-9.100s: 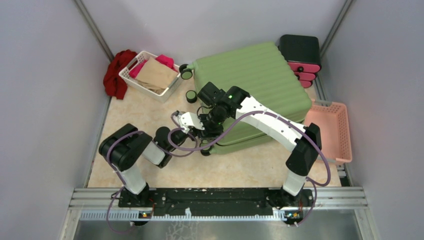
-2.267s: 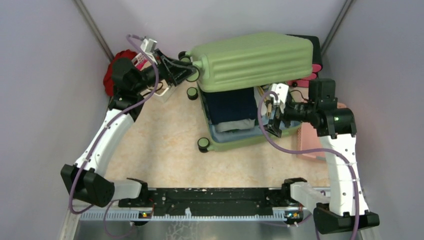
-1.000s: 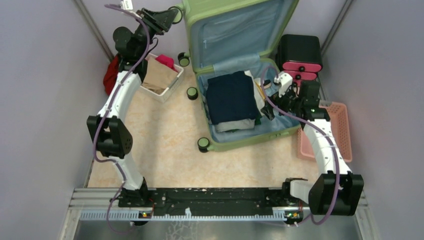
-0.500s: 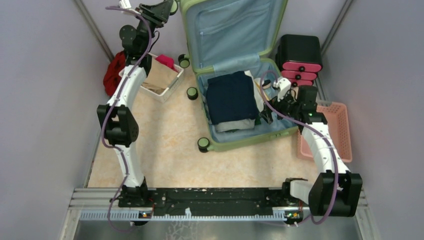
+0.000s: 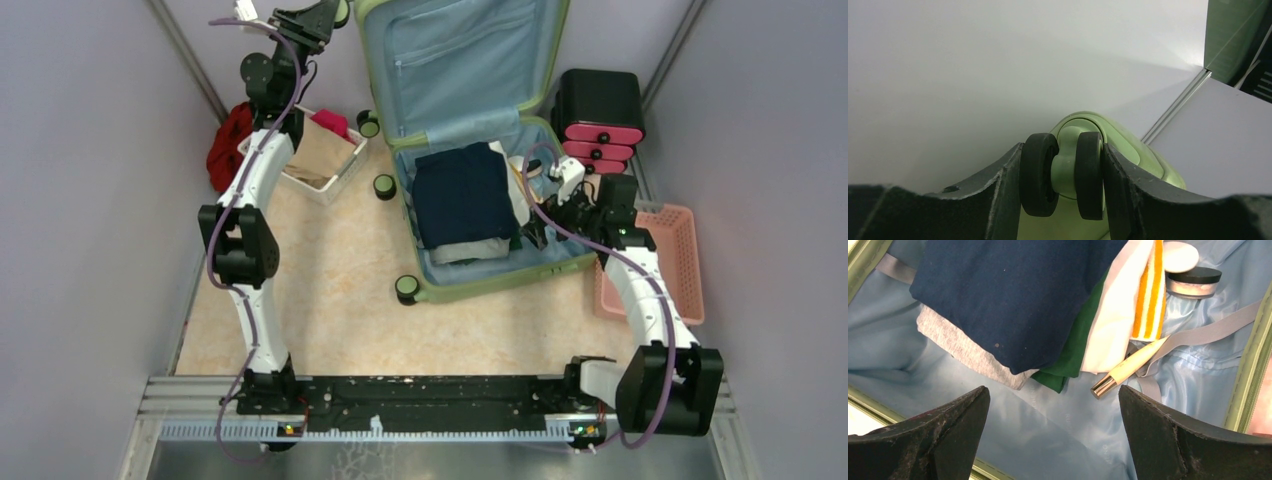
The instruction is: Open, take out, and arrange the luggage
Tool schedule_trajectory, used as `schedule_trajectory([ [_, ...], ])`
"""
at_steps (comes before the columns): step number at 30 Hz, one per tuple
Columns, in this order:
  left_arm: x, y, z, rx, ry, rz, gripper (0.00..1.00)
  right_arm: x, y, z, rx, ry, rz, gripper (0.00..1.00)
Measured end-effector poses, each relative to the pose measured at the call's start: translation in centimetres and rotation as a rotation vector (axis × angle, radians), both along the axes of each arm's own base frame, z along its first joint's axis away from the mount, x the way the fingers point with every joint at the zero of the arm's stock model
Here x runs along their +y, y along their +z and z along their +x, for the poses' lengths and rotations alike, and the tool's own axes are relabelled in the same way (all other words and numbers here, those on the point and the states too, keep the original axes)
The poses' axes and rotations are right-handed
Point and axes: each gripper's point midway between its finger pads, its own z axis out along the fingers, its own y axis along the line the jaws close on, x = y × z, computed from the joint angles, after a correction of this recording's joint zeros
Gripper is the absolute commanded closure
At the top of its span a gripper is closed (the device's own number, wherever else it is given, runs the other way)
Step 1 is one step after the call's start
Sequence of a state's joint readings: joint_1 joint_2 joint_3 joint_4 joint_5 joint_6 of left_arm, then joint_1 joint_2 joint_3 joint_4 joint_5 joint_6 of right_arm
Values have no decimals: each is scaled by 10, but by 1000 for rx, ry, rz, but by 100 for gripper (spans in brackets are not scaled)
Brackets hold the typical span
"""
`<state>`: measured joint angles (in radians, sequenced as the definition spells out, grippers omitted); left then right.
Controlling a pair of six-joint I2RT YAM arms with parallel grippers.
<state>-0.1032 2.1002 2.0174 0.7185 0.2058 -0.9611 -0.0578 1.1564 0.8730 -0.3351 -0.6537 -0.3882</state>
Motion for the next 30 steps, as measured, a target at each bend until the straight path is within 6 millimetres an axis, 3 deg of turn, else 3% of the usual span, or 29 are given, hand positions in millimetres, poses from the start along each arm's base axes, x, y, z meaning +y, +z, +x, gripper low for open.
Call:
schedule_trajectory([
  [3, 2, 0, 1, -4, 19, 11, 25, -1, -1, -1, 5, -2, 3, 1],
  [7, 33, -11, 8, 15, 130, 42, 14, -5, 0, 0, 2, -10, 7, 1],
  [12, 69, -20, 4, 43, 240, 74, 12, -10, 1, 0, 1, -19, 17, 1],
  [17, 73, -12, -15, 23, 265, 110, 12, -13, 1, 0, 4, -27, 20, 1],
  [23, 65, -28, -57, 49, 239, 187, 10, -36, 0, 3, 16, -108, 23, 1],
  [27, 56, -59, -103, 115, 182, 224, 9, -61, 3, 18, 44, -212, 12, 1],
  [30, 46, -95, -150, 188, 111, 243, 9, -77, 3, 31, 55, -274, -6, 2],
])
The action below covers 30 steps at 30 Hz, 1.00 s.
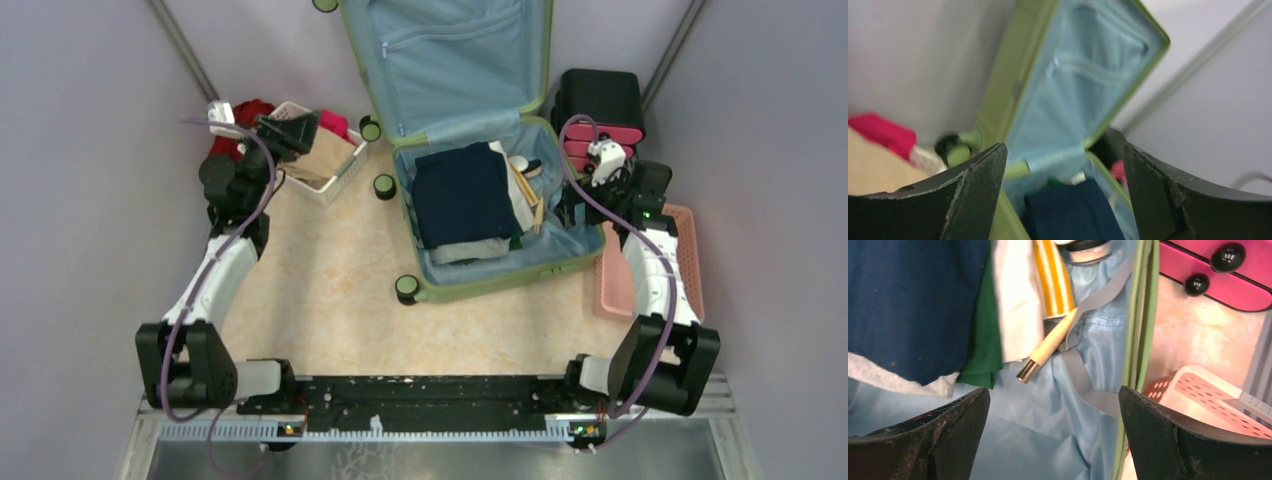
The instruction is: Open, take out, and arrange the luggage
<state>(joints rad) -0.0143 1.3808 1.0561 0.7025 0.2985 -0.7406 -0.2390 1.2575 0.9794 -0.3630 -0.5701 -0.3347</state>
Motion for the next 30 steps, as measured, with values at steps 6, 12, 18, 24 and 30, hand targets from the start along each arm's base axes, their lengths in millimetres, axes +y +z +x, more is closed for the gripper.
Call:
schedule_trajectory([
  [6, -17, -63, -83, 121, -114, 10, 8, -19, -13, 12, 48, -76, -41, 14],
  [12, -28, -124, -128, 299, -193, -5, 8, -41, -39, 26, 122, -149, -102, 48],
  [18, -34, -161, -154, 433, -238, -32, 9, -50, -58, 34, 181, -171, -120, 74],
  [24, -38, -195, -170, 528, -271, -52, 9, -47, -61, 35, 188, -157, -121, 85],
  [30, -40, -209, -174, 573, -283, -57, 10, -40, -60, 33, 196, -167, -120, 89],
])
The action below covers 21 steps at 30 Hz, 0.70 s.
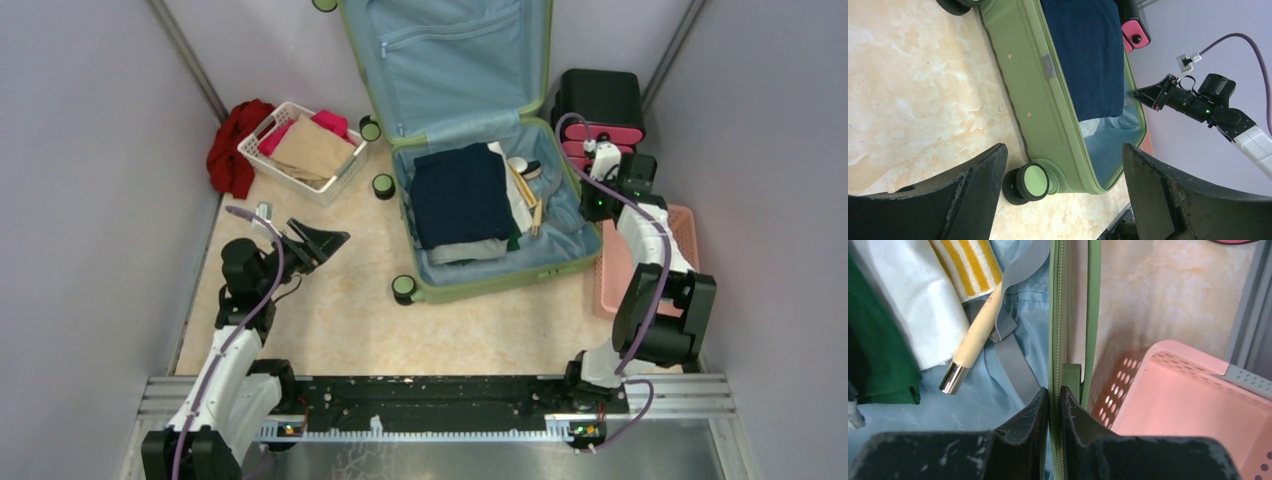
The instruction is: Open, take out, and arrange the luggage
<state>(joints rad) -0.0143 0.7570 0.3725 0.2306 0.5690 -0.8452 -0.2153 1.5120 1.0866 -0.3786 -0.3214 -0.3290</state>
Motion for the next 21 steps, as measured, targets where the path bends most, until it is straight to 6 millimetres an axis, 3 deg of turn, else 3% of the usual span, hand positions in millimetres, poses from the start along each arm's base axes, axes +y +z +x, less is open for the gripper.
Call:
schedule_trajectory([
  [5, -1, -3, 0, 13, -8, -1, 11, 19, -1, -12, 22, 7, 37, 87],
  [8, -3, -6, 0, 30, -19, -7, 12, 37, -2, -19, 35, 44, 82, 79],
  [13, -6, -11, -2, 60, -43, -23, 14, 79, -3, -31, 48, 162, 149, 60],
  [17, -11, -5, -5, 45, -80, -38, 15, 113, -2, -43, 63, 277, 220, 39],
  [21, -20, 9, -10, -11, -147, -50, 17, 129, -2, -55, 87, 348, 250, 18],
])
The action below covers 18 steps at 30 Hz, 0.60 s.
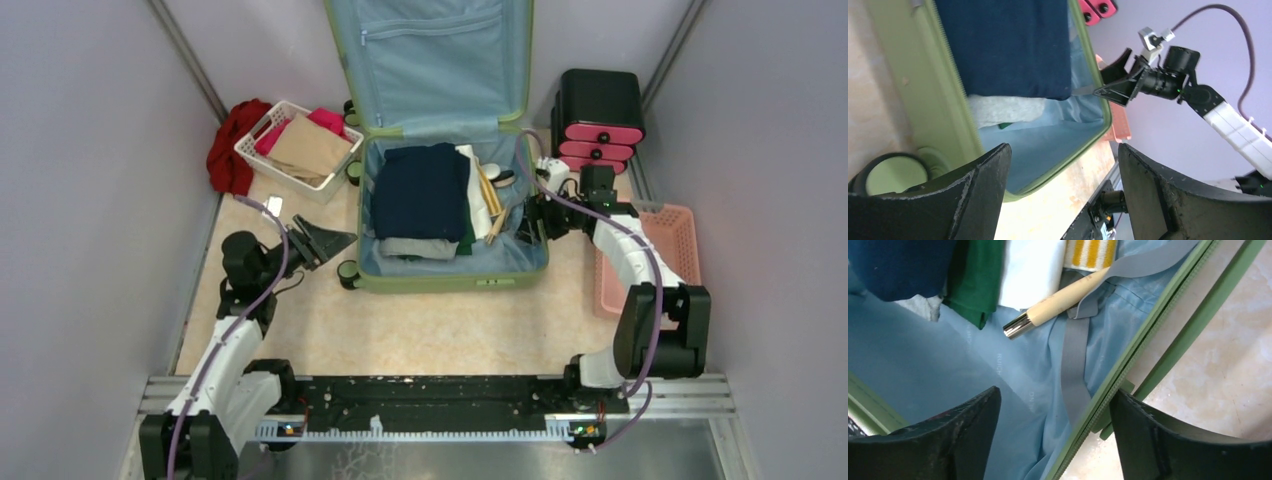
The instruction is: Open, take out, and arrange the luggage
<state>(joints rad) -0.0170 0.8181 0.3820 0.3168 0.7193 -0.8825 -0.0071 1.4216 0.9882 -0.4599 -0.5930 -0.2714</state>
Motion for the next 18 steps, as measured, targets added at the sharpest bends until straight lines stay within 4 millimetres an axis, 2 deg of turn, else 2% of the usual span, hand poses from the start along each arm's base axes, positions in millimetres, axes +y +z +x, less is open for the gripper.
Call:
schedule_trajectory([
  [3, -16, 16, -1, -41, -80, 22, 17, -1, 4, -7, -14, 40, -8, 12],
  [6, -54, 39, -7, -130, -195, 107, 17, -8, 12, -13, -30, 52, 10, 9],
  [8, -89, 57, -12, -220, -267, 205, 17, -13, 26, -18, -71, 58, 22, 8],
  [11, -121, 67, -8, -332, -305, 361, 15, -13, 54, -25, -166, 85, 37, 6],
  [13, -133, 62, 5, -412, -304, 515, 13, -5, 72, -31, -230, 129, 64, 6],
  [15, -139, 47, 17, -480, -319, 669, 12, 4, 83, -38, -287, 178, 100, 6],
  [18, -143, 14, 30, -567, -388, 870, 6, 13, 78, -51, -307, 226, 144, 5],
])
